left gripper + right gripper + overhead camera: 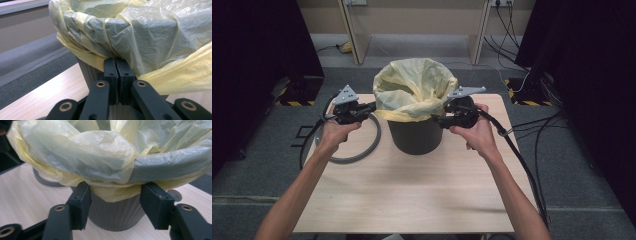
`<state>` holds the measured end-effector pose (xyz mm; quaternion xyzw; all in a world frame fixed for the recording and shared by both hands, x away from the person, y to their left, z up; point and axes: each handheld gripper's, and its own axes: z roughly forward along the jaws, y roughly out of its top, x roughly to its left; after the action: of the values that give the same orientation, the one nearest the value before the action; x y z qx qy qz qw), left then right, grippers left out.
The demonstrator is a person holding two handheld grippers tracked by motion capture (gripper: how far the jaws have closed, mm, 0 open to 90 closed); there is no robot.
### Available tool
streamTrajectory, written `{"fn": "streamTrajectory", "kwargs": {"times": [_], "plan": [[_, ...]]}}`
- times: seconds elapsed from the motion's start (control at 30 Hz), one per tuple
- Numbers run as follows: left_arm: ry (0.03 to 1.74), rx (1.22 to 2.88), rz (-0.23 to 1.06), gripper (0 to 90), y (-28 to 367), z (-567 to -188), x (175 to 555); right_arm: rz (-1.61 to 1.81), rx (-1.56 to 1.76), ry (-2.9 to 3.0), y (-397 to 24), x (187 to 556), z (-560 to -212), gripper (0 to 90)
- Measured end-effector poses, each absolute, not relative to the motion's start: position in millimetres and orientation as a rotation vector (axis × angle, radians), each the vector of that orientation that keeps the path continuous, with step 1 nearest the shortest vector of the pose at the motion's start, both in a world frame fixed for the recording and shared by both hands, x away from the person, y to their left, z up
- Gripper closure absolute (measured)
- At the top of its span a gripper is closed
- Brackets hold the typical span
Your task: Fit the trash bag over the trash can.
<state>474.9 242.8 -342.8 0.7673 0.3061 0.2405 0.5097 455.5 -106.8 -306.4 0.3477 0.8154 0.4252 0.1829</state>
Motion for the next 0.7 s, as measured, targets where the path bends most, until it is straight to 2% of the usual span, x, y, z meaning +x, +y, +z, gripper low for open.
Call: {"fn": "streamTrajectory", "kwargs": {"times": [0.1,0.2,0.37,0.7], "plan": [[0.731,1.855,0.584,87.3,241.8,-344.0,474.6,1.209,0.949,2.289,-111.5,455.9,-309.5,70.5],[0.732,1.859,0.589,87.3,241.4,-346.0,474.9,1.249,0.946,2.291,-116.8,456.3,-312.8,78.9],[0.743,1.860,0.587,87.7,241.5,-353.2,476.0,1.251,0.932,2.308,-119.4,454.5,-321.3,82.9],[0.809,1.904,0.575,88.3,242.2,-382.3,489.5,1.192,0.960,2.359,-120.5,463.5,-352.7,84.9]]}}
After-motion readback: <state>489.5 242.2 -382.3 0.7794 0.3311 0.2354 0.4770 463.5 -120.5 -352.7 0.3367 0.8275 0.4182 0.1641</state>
